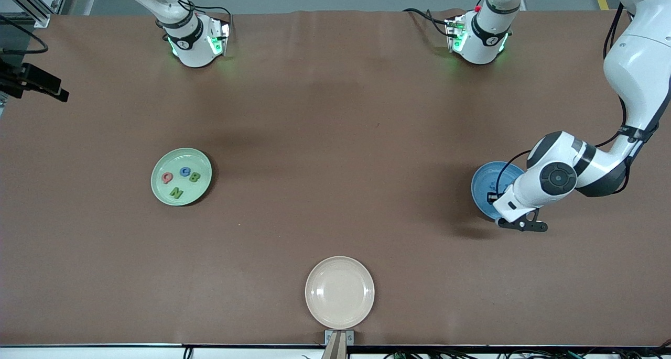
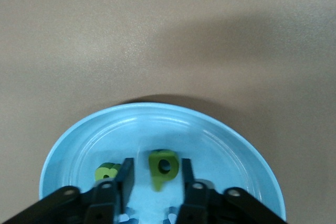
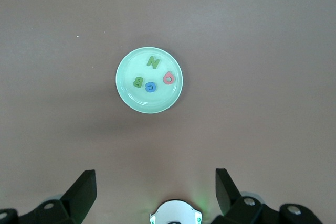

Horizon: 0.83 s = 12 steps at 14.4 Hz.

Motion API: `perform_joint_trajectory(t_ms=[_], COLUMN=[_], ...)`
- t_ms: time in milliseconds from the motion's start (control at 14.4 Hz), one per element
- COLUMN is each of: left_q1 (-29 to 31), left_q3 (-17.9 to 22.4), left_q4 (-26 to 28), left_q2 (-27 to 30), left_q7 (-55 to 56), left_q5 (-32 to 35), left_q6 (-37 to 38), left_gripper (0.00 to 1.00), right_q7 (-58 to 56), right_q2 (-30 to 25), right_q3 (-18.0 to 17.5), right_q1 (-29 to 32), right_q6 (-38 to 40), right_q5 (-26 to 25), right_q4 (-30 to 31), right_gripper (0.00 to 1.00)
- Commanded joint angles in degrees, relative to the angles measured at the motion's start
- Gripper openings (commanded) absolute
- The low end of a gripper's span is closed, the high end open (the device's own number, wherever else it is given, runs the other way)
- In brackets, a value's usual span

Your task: Sort upper and lower case letters into plates

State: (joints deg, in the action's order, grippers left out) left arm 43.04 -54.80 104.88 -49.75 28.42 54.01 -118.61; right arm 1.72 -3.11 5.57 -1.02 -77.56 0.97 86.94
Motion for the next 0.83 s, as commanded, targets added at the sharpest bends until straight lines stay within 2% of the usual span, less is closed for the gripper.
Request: perform_joint_trajectory(t_ms=[0,348,626,765], left_q1=[0.6,1.1,1.1,1.2], left_q3=[0.0,-0.8,-0.8,-0.8], left_q4=[0.1,-0.3,-0.4,-0.4], left_q2=[0.9,1.4,1.4,1.5], left_q7=[-1.3,-0.9,-0.8,-0.8], left_q5=[0.9,-1.3,-1.3,-1.3], left_q6=[-0.9,-0.2,-0.2,-0.1], left_gripper=[1.00,1.00,1.00,1.00], right_q7=[0.1,0.1,0.3,0.1], right_q2=[-2.0,-2.0,-1.8,-1.8], right_q3=[-1.0,-1.1,-1.4,-1.5], right_q1=[0.9,0.8,0.6,0.5], right_q6=[0.0,-0.1,4.6,4.4], right_q5=[-0.5,-0.4,-0.3,-0.3], right_q4=[1.8,1.5,-1.7,-2.0], right_gripper=[1.00,1.00,1.00,1.00])
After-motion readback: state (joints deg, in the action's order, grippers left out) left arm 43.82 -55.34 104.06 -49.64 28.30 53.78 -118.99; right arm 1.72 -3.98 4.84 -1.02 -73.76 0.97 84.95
